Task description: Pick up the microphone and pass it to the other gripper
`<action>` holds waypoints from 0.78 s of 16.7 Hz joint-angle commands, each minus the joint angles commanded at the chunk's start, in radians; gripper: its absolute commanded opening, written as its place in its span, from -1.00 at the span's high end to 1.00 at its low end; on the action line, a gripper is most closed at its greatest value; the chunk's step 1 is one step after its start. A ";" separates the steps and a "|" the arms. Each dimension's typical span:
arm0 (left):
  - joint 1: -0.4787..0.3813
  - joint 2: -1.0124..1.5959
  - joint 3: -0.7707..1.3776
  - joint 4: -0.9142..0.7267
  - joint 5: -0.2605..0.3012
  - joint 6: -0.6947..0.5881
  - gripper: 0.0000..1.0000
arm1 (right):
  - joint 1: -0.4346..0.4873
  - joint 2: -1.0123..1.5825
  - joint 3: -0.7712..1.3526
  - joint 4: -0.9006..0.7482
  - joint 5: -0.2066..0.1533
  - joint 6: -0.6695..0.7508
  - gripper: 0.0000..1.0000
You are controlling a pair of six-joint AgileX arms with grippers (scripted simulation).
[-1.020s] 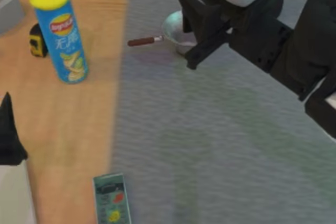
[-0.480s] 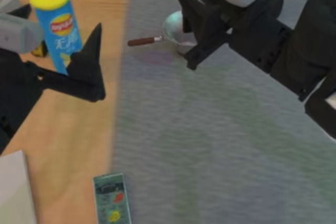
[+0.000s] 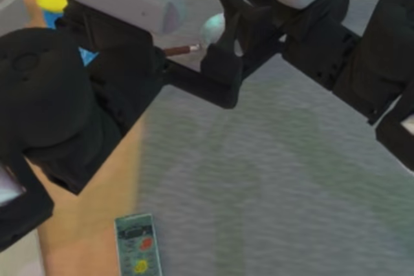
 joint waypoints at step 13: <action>0.070 0.327 0.238 0.083 0.075 0.000 -1.00 | 0.000 0.000 0.000 0.000 0.000 0.000 1.00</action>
